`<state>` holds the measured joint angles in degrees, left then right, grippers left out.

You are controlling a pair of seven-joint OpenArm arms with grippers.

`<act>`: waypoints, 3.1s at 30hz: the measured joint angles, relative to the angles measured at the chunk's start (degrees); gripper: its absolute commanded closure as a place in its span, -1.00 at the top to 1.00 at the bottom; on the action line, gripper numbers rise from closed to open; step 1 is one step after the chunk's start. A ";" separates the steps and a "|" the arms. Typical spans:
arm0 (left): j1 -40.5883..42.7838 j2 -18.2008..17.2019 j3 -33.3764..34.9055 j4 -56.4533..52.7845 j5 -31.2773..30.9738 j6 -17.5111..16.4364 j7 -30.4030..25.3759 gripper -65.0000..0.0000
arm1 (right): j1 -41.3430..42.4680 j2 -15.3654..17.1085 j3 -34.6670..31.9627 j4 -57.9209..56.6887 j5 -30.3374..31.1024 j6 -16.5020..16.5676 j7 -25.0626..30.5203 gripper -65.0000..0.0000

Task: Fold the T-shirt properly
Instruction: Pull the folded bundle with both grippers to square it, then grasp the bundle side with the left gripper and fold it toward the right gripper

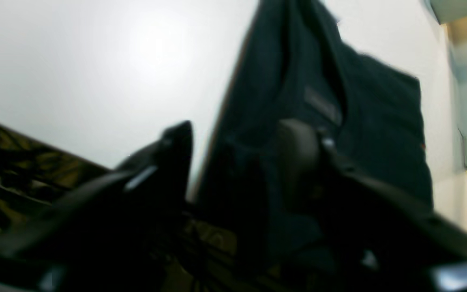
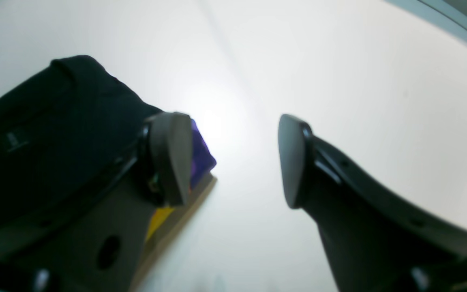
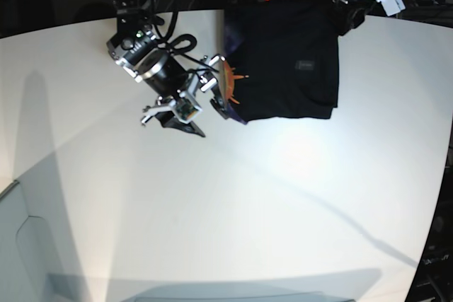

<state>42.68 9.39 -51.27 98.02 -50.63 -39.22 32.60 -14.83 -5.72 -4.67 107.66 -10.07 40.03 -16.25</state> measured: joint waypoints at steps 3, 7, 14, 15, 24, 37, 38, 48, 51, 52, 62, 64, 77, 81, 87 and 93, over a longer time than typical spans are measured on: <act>-0.02 -0.13 -2.08 1.75 0.02 0.00 -0.20 0.12 | 0.04 -0.02 0.00 0.00 0.00 0.00 0.02 0.07; -2.80 -1.05 -1.64 2.19 0.63 -0.04 0.72 0.11 | 0.20 -0.07 -0.02 0.00 0.02 0.00 0.02 0.07; -11.21 -2.64 -1.09 1.73 11.08 -0.17 7.78 0.11 | 0.35 -0.17 -0.13 0.02 0.00 0.00 -2.49 0.07; -12.79 -2.49 -1.14 1.60 13.66 -0.11 9.79 0.12 | 0.37 -0.13 -0.17 0.00 -0.02 0.00 -3.08 0.07; -17.59 -2.05 -1.05 1.60 19.12 -0.37 14.80 0.12 | 1.90 -0.13 -0.17 0.02 0.00 0.00 -3.74 0.07; -17.92 -2.51 3.80 1.77 19.30 -0.28 14.82 0.12 | 1.92 -0.02 -2.51 0.02 0.02 0.00 -3.67 0.07; -17.92 -2.54 4.00 1.60 19.39 -0.28 14.82 0.12 | 1.92 -0.02 -2.58 0.02 0.02 0.00 -3.67 0.07; -19.58 -2.62 4.59 -3.37 18.53 -0.50 13.27 0.12 | 1.95 0.02 -2.54 0.02 -0.02 0.00 -3.67 0.07; -20.00 -2.86 4.46 -4.74 18.40 -0.94 12.68 0.11 | 1.88 0.02 -2.54 0.02 -0.02 0.00 -3.72 0.07; -20.06 -2.84 4.50 -4.81 19.15 -0.96 12.33 0.11 | 1.92 0.02 -2.54 0.02 -0.02 0.00 -3.69 0.07; -22.71 -2.75 5.79 -5.75 24.33 -1.09 13.11 -1.00 | 2.08 0.02 -2.36 0.02 0.00 0.00 -3.67 0.07; -23.54 -2.80 6.99 -5.66 26.91 -1.09 12.44 -0.97 | 2.08 0.02 -2.14 0.02 -0.02 0.00 -3.72 0.07; -37.11 -12.33 34.38 -13.16 41.09 -1.01 11.02 -1.00 | 5.01 0.28 10.19 0.46 -0.17 -0.02 -3.74 0.06; -45.66 -17.42 49.29 -21.07 40.72 -1.03 9.51 -1.00 | 5.68 0.13 16.48 0.46 -0.17 0.00 -3.67 0.06; -59.39 -17.29 66.40 -32.35 40.74 -1.05 9.53 -1.00 | 5.95 0.02 25.66 0.46 -0.17 0.00 -3.65 0.06; -68.22 -11.85 76.06 -43.47 41.97 -0.87 4.50 -1.00 | 5.42 -0.07 31.43 0.46 -0.20 0.00 -3.69 0.06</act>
<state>-25.54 -2.46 24.80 54.54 -8.67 -40.10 37.10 -9.41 -5.78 26.76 108.12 -10.26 40.03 -19.94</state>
